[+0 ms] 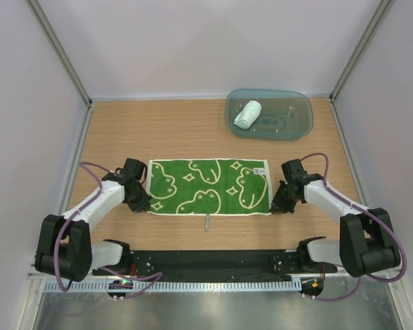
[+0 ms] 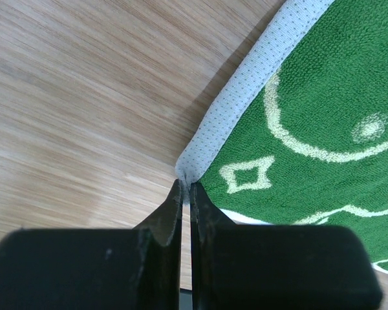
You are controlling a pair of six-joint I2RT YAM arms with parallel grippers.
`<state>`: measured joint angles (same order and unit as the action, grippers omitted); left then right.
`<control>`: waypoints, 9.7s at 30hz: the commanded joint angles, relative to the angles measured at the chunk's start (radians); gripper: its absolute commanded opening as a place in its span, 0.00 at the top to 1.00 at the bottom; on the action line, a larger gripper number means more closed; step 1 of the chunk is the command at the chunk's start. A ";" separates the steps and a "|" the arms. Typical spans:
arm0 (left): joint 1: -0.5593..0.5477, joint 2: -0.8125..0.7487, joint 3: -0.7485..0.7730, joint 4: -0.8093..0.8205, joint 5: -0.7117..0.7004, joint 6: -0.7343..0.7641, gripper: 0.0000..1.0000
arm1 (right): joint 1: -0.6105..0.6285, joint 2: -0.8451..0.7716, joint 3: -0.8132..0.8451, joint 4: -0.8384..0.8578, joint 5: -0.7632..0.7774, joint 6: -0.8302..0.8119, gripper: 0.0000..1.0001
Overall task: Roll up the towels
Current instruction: Flatten the towel, then fold the towel
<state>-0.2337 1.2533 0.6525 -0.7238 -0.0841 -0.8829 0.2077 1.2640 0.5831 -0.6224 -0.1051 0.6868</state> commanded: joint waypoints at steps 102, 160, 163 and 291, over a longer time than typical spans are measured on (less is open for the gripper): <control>0.142 0.798 1.035 -0.301 -0.091 0.196 0.48 | -0.114 0.603 0.742 0.018 0.045 -0.099 0.53; 0.068 0.437 0.413 -0.054 0.057 0.119 0.87 | -0.084 0.390 0.472 0.053 -0.085 -0.168 0.68; 0.048 0.380 0.441 -0.088 0.060 0.111 0.85 | -0.062 0.367 0.501 0.020 -0.071 -0.178 0.64; 0.053 0.595 0.542 -0.086 -0.129 0.179 0.99 | -0.180 0.189 -0.235 1.061 -0.547 0.195 0.99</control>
<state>-0.1913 1.8305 1.1851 -0.8143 -0.1986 -0.7128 0.0551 1.5253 0.3866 0.3885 -0.7017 0.8375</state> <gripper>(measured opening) 0.009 0.054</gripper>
